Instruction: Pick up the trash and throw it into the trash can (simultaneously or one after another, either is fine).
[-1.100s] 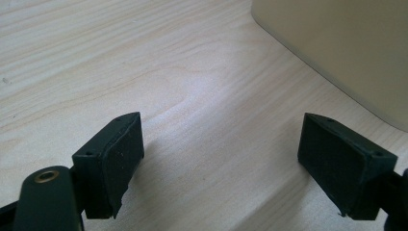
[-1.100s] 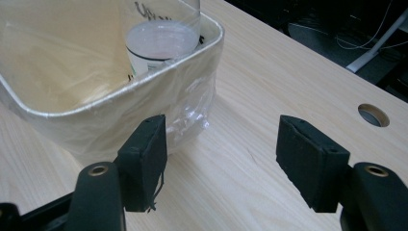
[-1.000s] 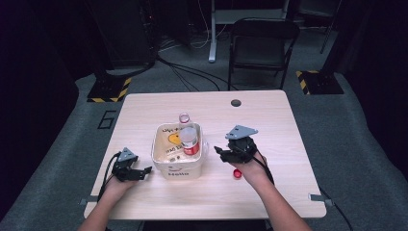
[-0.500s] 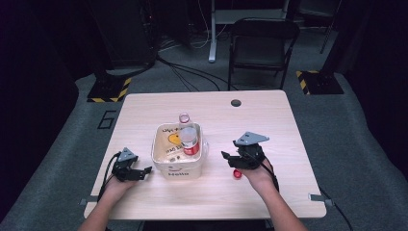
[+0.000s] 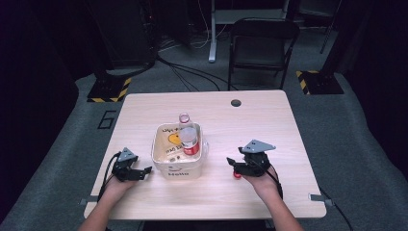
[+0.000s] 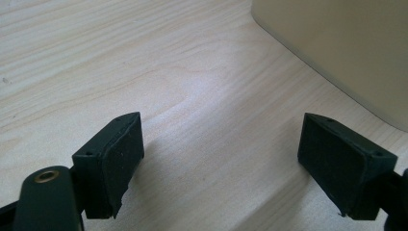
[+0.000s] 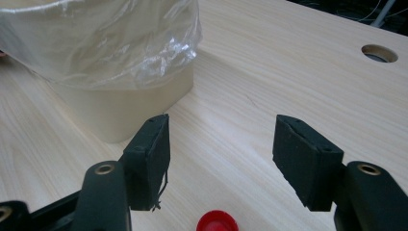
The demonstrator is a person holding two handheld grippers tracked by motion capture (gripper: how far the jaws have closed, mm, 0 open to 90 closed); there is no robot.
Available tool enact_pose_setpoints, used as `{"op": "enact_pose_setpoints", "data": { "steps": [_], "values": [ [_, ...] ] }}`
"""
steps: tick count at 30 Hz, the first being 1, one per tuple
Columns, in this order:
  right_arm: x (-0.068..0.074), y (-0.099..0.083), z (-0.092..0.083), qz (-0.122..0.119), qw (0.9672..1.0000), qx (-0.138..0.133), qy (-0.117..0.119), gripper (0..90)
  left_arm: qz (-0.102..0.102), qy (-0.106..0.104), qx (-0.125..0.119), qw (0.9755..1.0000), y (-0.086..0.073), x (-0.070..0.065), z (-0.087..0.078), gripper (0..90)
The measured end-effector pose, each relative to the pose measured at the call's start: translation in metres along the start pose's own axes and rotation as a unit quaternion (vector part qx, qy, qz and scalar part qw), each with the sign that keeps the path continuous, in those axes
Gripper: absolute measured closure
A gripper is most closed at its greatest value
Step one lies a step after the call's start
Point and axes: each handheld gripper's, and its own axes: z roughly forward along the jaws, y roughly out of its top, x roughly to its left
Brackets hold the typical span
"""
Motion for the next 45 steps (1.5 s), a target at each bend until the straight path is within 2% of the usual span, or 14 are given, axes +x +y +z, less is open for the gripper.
{"op": "enact_pose_setpoints", "data": {
  "steps": [16, 18, 26, 30, 38, 45],
  "values": [
    [-0.002, -0.028, 0.002, 0.014, 0.9999, 0.004, 0.0, 38.1, -0.002, 0.0, 0.0, 1.0, 0.0, 0.0, 0.0, 16.0],
    [-0.002, -0.031, 0.004, 0.022, 0.9997, 0.01, 0.005, 38.2, -0.001, 0.0, -0.001, 1.0, 0.0, 0.0, 0.0, 16.0],
    [0.0, -0.04, 0.014, 0.01, 0.9992, 0.037, 0.012, 40.9, -0.005, 0.0, -0.004, 1.0, 0.0, 0.0, 0.0, 16.0],
    [-0.001, -0.045, 0.021, 0.014, 0.9984, 0.054, 0.009, 42.9, -0.003, 0.0, -0.004, 1.0, 0.0, 0.0, 0.0, 16.0],
    [-0.005, -0.052, 0.024, 0.03, 0.9969, 0.073, 0.007, 42.8, -0.004, -0.001, -0.003, 1.0, 0.0, 0.0, 0.0, 16.0],
    [-0.008, -0.057, 0.028, 0.032, 0.9953, 0.092, 0.006, 43.2, -0.004, 0.0, -0.004, 1.0, 0.0, 0.0, 0.0, 16.0]
  ]
}}
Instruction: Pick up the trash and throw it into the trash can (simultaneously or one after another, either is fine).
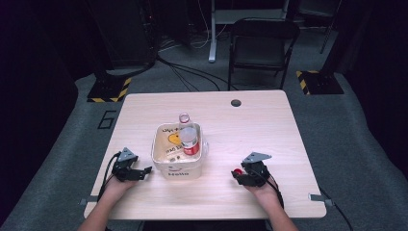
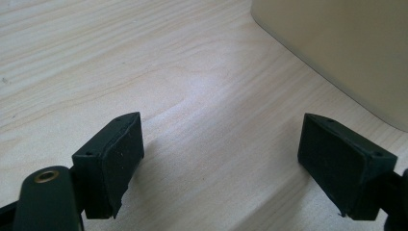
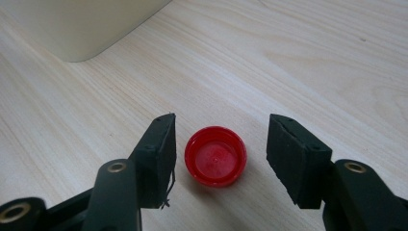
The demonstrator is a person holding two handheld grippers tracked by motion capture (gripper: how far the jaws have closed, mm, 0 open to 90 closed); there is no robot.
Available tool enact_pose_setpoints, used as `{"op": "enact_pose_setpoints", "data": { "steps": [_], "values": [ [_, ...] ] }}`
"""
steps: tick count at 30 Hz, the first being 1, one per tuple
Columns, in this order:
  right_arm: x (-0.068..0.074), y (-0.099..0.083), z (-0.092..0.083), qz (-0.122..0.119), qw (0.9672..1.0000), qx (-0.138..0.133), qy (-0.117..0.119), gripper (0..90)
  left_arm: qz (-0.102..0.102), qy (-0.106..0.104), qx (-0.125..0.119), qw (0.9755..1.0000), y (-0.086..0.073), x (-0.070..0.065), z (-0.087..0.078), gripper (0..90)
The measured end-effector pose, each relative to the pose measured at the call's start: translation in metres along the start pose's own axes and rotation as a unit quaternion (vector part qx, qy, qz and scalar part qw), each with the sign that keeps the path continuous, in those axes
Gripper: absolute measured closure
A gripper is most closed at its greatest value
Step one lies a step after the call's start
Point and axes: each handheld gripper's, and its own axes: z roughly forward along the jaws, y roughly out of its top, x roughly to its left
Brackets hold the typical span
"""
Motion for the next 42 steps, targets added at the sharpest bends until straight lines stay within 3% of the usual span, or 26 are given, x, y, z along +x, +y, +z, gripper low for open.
{"op": "enact_pose_setpoints", "data": {
  "steps": [6, 11, 42],
  "values": [
    [0.0, -0.001, 0.003, -0.007, 0.9999, 0.008, -0.003, 46.5, 0.0, 0.0, 0.0, 1.0, 0.0, 0.0, 0.0, 16.0],
    [0.0, -0.001, 0.004, -0.009, 0.9999, 0.013, -0.001, 56.1, 0.0, 0.0, 0.0, 1.0, 0.0, 0.0, 0.0, 16.0],
    [0.008, 0.022, -0.016, -0.026, 0.9993, -0.023, 0.016, 57.1, 0.002, 0.0, 0.004, 1.0, 0.0, 0.0, 0.0, 16.0]
  ]
}}
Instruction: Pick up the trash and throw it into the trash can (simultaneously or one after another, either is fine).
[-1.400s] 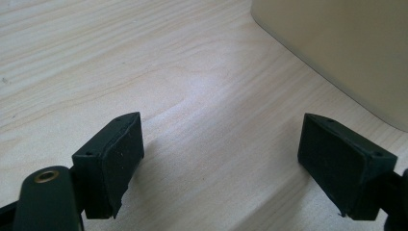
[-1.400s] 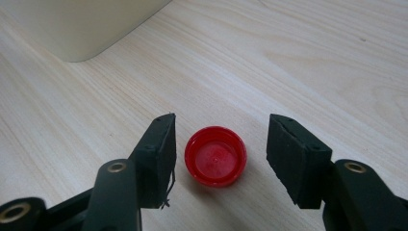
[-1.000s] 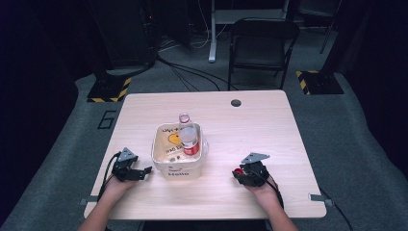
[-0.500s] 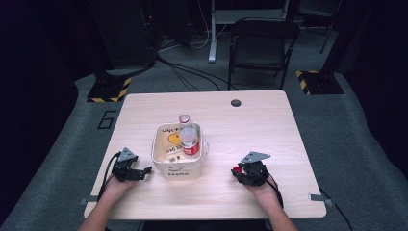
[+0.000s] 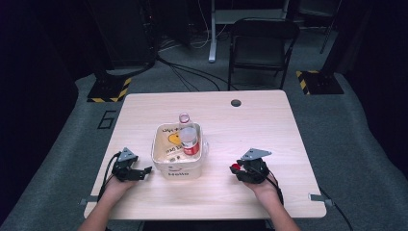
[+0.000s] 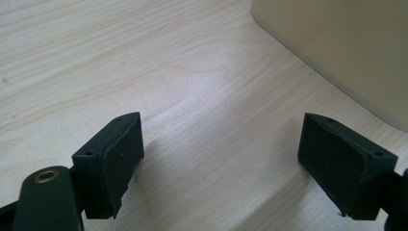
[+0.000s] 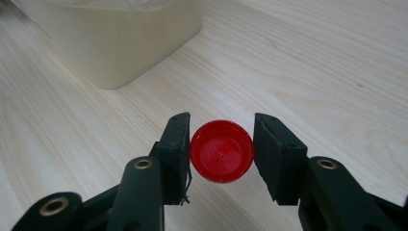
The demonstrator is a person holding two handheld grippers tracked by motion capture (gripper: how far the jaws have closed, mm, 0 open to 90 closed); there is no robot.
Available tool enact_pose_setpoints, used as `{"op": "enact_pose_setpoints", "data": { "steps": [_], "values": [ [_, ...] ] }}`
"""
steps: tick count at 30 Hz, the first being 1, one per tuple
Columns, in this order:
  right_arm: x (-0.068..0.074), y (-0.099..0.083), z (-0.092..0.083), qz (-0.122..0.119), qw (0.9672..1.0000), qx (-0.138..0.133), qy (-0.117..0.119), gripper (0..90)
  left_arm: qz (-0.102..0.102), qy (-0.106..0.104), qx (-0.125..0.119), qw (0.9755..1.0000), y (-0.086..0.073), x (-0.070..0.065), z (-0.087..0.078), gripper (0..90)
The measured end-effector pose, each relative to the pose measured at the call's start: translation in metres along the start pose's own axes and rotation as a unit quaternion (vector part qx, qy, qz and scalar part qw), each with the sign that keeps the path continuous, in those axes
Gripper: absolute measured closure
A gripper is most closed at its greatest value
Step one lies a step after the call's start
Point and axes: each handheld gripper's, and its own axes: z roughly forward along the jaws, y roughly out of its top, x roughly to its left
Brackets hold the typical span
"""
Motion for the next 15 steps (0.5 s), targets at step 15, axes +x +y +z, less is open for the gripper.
{"op": "enact_pose_setpoints", "data": {
  "steps": [15],
  "values": [
    [0.009, 0.047, -0.027, -0.039, 0.9986, -0.028, 0.023, 57.1, -0.001, 0.0, 0.001, 1.0, 0.0, 0.0, 0.0, 16.0]
  ]
}}
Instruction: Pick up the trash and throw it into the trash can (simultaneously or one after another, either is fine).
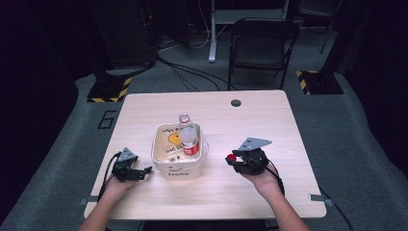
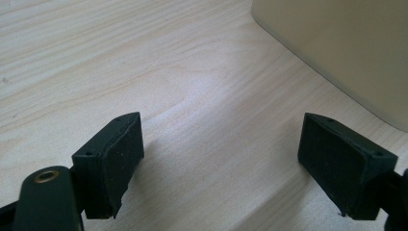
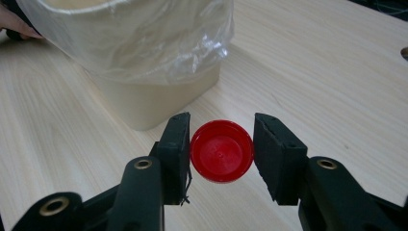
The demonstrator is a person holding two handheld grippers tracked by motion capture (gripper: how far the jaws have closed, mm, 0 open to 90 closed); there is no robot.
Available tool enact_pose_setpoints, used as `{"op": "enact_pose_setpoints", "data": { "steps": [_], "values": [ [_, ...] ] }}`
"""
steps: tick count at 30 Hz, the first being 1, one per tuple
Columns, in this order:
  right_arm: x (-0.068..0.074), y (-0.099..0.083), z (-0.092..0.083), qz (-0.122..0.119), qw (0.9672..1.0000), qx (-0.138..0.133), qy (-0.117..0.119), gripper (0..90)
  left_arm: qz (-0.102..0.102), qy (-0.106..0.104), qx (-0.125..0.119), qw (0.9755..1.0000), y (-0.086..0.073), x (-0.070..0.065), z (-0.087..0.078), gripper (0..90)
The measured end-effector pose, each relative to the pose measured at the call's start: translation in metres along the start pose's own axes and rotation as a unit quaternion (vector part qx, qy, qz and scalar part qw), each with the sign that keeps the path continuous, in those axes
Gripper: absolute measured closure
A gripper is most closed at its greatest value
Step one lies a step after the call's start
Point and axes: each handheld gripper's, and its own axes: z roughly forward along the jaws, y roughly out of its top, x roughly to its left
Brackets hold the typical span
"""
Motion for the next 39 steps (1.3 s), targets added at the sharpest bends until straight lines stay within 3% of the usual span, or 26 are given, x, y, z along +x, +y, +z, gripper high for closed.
{"op": "enact_pose_setpoints", "data": {
  "steps": [13, 27, 39],
  "values": [
    [0.005, 0.032, -0.012, -0.012, 0.9994, -0.009, 0.031, 57.1, 0.002, 0.0, 0.002, 1.0, 0.0, 0.0, 0.0, 16.0],
    [0.014, 0.061, -0.018, -0.042, 0.998, -0.013, 0.046, 57.1, 0.001, 0.0, 0.002, 1.0, 0.0, 0.0, 0.0, 16.0],
    [0.019, 0.076, -0.017, -0.051, 0.9972, -0.013, 0.052, 57.1, 0.001, 0.0, 0.001, 1.0, 0.0, 0.0, 0.0, 15.9]
  ]
}}
